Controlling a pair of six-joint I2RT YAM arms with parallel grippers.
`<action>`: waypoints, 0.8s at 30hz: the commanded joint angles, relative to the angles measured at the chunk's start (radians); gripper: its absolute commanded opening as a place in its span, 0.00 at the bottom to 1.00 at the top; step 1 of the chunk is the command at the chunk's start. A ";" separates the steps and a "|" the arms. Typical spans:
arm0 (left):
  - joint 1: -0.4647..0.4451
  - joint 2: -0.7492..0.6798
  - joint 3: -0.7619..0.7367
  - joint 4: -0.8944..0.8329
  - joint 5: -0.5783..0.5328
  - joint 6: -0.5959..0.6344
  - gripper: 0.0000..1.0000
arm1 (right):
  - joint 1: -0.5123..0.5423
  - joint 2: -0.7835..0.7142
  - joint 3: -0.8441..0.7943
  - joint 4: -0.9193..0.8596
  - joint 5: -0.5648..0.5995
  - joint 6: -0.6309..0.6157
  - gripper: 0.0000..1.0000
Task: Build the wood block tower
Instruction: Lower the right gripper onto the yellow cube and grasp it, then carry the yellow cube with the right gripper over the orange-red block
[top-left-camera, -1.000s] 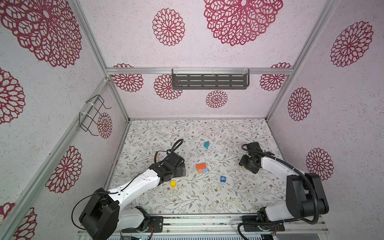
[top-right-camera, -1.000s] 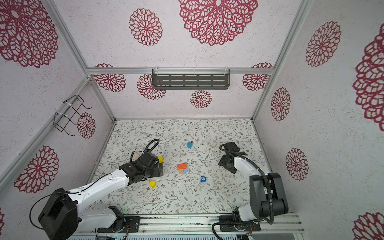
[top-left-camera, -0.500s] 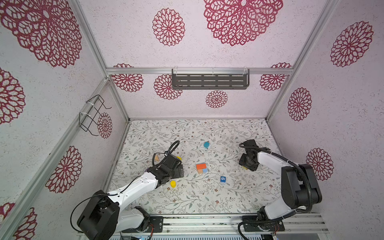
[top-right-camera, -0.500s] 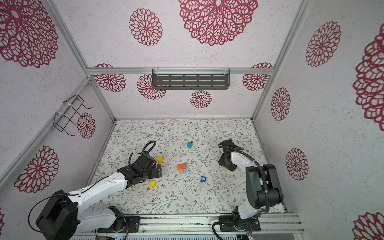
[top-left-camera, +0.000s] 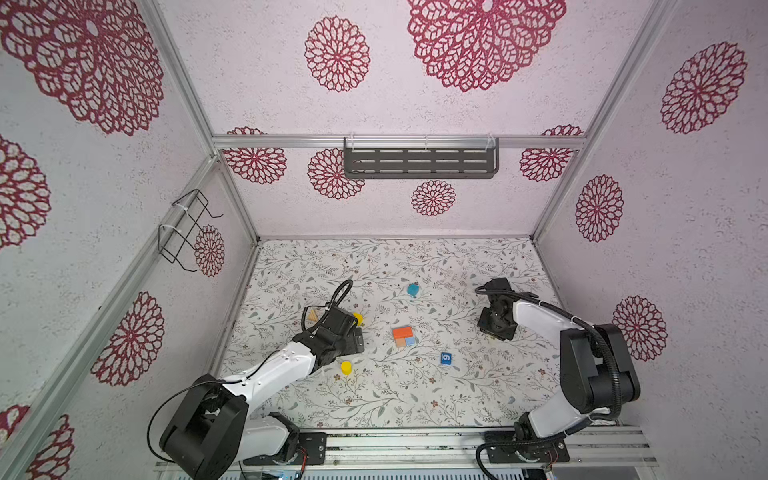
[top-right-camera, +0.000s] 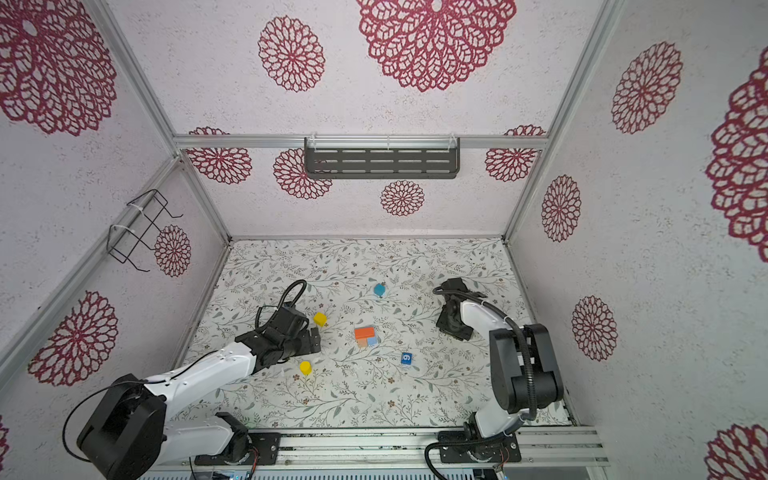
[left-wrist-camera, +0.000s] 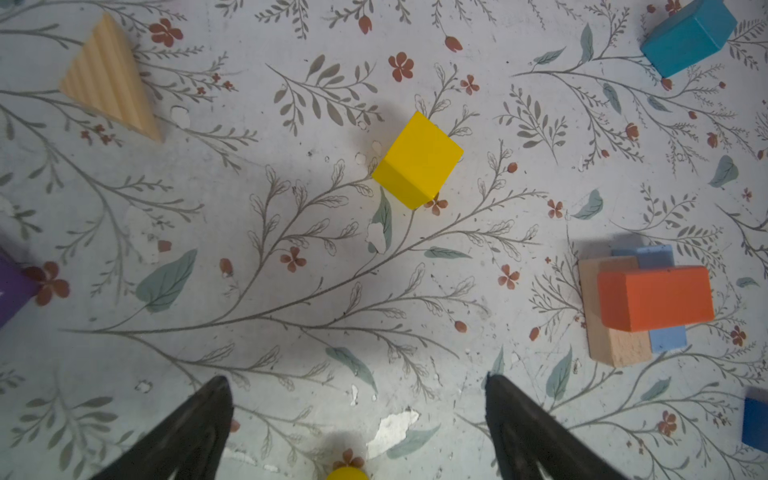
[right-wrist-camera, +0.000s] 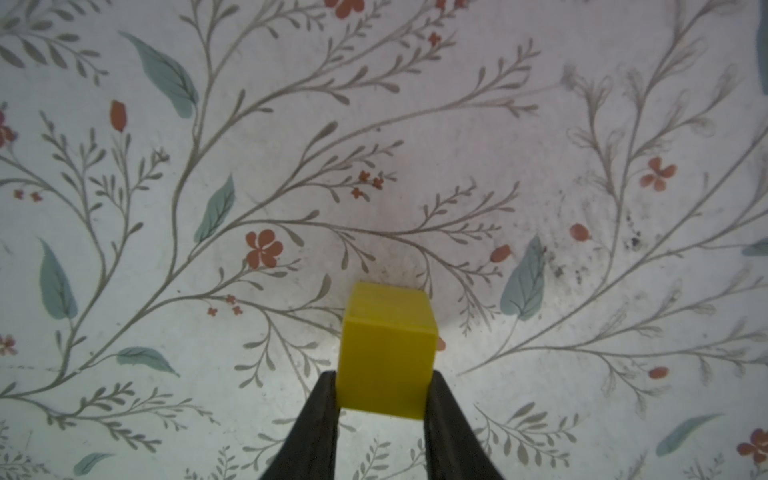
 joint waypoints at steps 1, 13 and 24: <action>0.014 -0.003 -0.012 0.031 -0.004 0.013 0.97 | 0.039 0.014 0.068 -0.075 0.028 -0.069 0.26; 0.051 -0.022 -0.017 0.009 -0.049 0.005 0.97 | 0.202 0.057 0.305 -0.218 -0.012 -0.122 0.25; 0.096 -0.068 -0.042 -0.024 -0.124 -0.043 0.97 | 0.429 0.182 0.530 -0.279 0.002 -0.101 0.24</action>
